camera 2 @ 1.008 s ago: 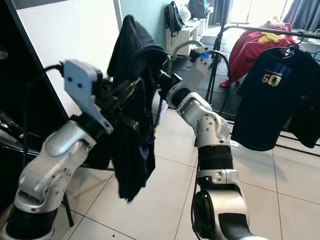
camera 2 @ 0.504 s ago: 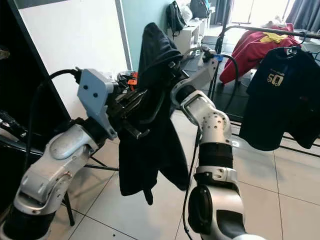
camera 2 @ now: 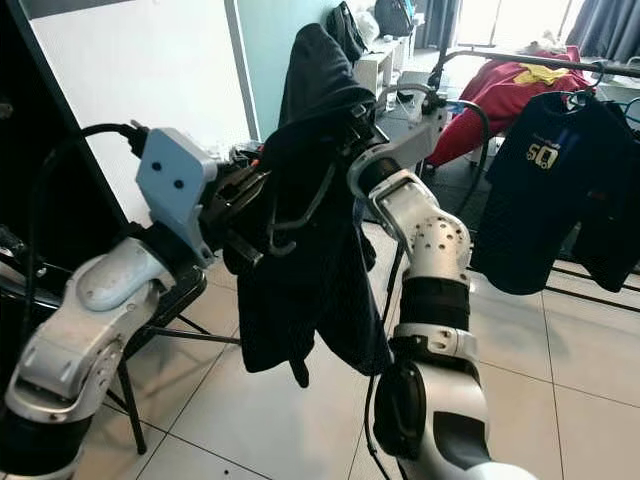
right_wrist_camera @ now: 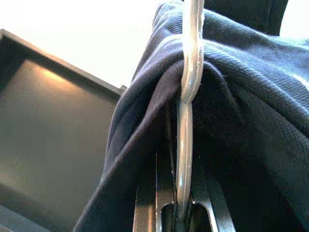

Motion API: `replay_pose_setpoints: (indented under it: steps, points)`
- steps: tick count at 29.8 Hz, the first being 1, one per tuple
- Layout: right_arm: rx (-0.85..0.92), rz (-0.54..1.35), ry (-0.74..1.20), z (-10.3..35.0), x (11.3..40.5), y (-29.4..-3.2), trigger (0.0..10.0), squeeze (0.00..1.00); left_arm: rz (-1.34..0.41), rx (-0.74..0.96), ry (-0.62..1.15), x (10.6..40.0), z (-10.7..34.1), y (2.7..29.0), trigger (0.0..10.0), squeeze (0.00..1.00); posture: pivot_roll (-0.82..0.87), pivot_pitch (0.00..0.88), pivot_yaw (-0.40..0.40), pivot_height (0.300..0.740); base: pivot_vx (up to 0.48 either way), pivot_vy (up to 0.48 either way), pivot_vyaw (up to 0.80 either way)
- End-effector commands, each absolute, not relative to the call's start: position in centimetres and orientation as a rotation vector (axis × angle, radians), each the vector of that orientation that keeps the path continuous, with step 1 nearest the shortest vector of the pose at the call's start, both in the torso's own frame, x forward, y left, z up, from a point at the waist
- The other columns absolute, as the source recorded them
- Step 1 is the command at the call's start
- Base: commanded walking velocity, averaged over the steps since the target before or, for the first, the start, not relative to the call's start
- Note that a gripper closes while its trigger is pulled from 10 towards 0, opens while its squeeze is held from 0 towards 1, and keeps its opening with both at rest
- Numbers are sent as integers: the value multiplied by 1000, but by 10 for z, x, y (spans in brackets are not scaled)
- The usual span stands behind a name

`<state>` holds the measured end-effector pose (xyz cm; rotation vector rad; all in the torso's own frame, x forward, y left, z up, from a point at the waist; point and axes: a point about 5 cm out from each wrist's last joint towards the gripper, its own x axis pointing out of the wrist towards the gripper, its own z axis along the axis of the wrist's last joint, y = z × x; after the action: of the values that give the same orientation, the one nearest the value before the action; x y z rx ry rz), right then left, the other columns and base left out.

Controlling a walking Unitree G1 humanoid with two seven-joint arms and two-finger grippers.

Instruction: Hang hanger

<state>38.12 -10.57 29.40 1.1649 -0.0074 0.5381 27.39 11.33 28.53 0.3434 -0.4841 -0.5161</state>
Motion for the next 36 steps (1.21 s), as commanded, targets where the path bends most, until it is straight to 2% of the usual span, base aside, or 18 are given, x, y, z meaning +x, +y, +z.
replay_pose_setpoints:
  steps: [1,7,14,15,17,18,19,21,22,23,24,27,33,36]
  points:
    - [1276,505,-70,307,384,-118,10000,0,-518,412,-483,272,282,117,0,0,-44,0,-20,740,0,0,0]
    - [1318,473,-71,306,386,-122,10000,0,-544,410,-463,273,272,107,0,0,-43,0,-21,740,0,0,0]
    - [1263,477,-46,304,387,-117,10000,0,-538,370,-460,275,268,99,0,0,-44,0,-20,740,0,0,0]
    - [1145,449,-44,301,386,-114,10000,0,-530,359,-471,276,271,100,0,0,-43,0,-22,740,0,0,0]
    - [1059,424,-47,300,386,-113,10000,0,-530,351,-476,276,273,100,0,0,-43,0,-21,740,0,0,0]
    - [921,396,-46,297,386,-111,10000,0,-534,315,-490,275,278,100,0,0,-44,0,-20,740,0,0,0]
    - [921,396,-46,297,386,-111,10000,0,-534,315,-490,275,278,100,0,0,-44,0,-20,740,0,0,0]
    - [768,367,-43,294,386,-107,10000,0,-538,273,-507,275,283,99,0,0,-44,0,-20,740,0,0,0]
    - [768,367,-43,294,386,-107,10000,0,-538,273,-507,275,283,99,0,0,-44,0,-20,740,0,0,0]
    - [657,356,-30,289,386,-103,10000,0,-542,244,-520,275,286,98,0,0,-45,0,-21,740,0,0,0]
    - [657,356,-30,289,386,-103,10000,0,-542,244,-520,275,286,98,0,0,-45,0,-21,740,0,0,0]
    - [437,353,-9,278,383,-91,10000,0,-553,165,-543,274,295,95,0,0,-45,0,-22,740,0,0,0]
    - [347,376,-27,278,380,-84,10000,0,-596,15,-576,271,307,88,0,0,-44,0,-24,740,0,0,0]
    - [317,439,-26,276,376,-72,10000,0,-686,-270,-602,267,323,76,118,0,-45,0,-23,740,0,0,0]
